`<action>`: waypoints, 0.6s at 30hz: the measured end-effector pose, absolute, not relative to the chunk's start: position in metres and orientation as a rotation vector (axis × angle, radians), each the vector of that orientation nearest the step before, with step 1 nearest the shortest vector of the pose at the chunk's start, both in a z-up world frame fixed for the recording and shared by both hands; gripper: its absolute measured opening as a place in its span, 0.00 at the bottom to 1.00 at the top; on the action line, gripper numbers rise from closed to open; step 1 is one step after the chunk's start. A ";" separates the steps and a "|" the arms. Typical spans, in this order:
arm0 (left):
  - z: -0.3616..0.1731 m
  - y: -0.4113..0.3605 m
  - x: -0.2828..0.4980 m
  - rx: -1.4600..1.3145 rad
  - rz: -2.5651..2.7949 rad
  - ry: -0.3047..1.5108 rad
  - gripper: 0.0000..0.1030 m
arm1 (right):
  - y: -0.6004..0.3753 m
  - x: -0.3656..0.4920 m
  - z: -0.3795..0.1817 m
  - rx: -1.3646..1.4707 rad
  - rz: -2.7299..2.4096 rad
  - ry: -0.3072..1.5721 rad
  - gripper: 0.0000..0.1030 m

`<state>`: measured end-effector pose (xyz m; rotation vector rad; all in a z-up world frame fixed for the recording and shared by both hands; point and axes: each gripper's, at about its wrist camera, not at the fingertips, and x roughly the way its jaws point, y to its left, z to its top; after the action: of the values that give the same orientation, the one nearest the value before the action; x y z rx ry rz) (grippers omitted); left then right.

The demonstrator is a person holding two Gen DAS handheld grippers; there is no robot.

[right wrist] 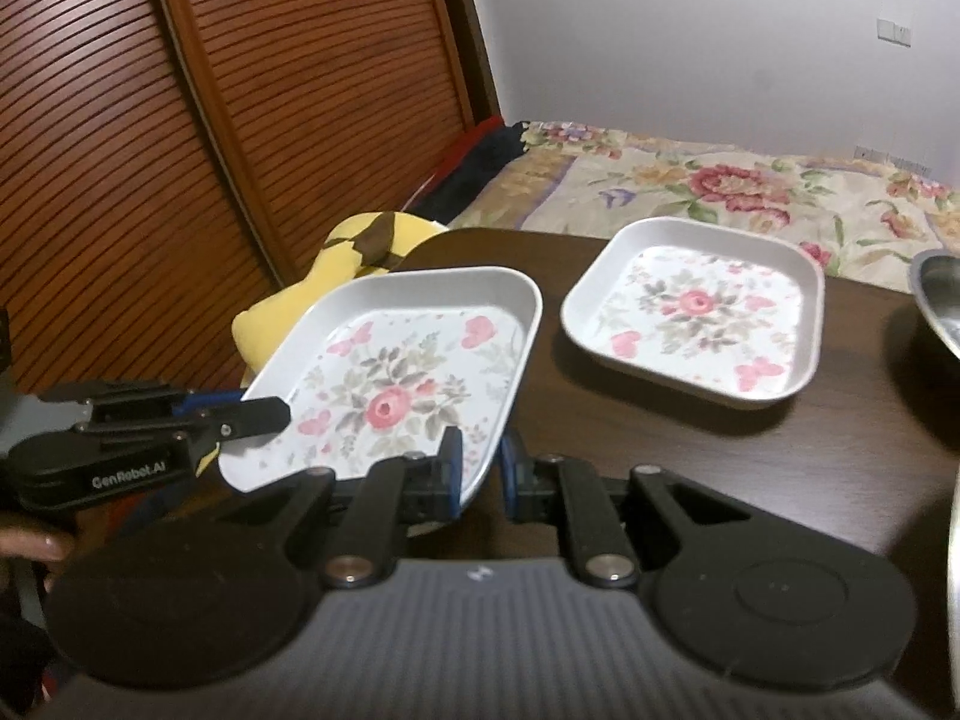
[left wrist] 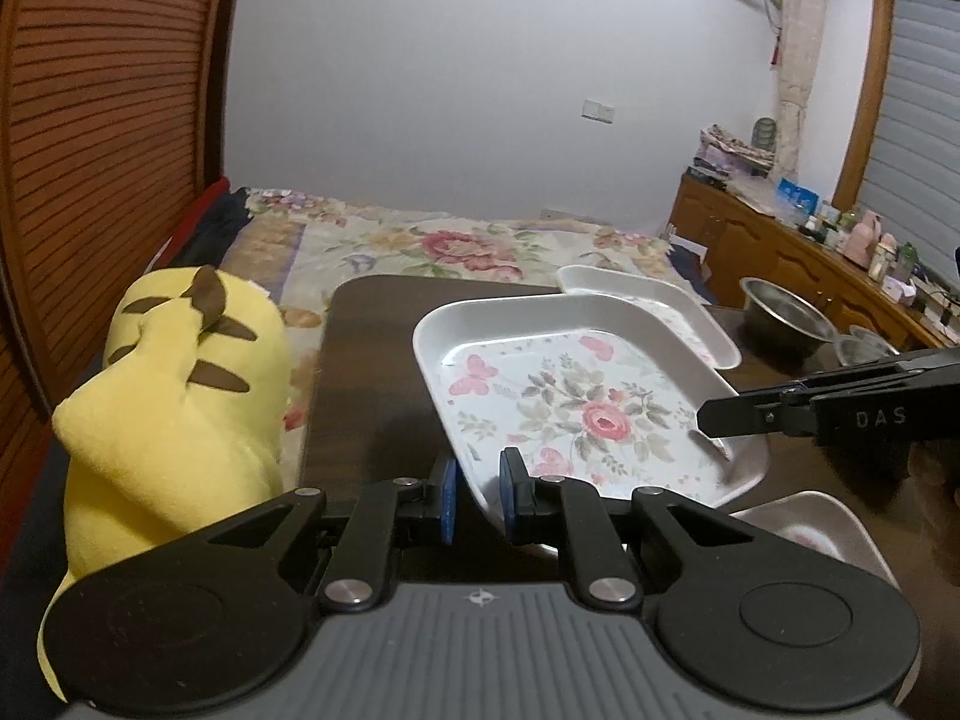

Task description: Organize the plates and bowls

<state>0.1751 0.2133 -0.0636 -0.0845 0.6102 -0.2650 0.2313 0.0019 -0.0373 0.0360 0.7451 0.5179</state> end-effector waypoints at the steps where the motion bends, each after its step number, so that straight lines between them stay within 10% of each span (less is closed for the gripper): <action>1: -0.062 0.211 0.174 -0.083 -0.269 0.608 0.15 | -0.001 0.230 -0.037 0.034 0.516 0.744 0.14; 18: -0.048 0.171 0.151 -0.041 -0.338 0.573 0.17 | -0.046 0.202 -0.030 0.026 0.496 0.717 0.14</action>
<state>0.1515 0.1712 -0.0483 -0.0415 0.5733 -0.3380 0.2019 -0.0461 -0.0298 0.0260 0.7174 0.4959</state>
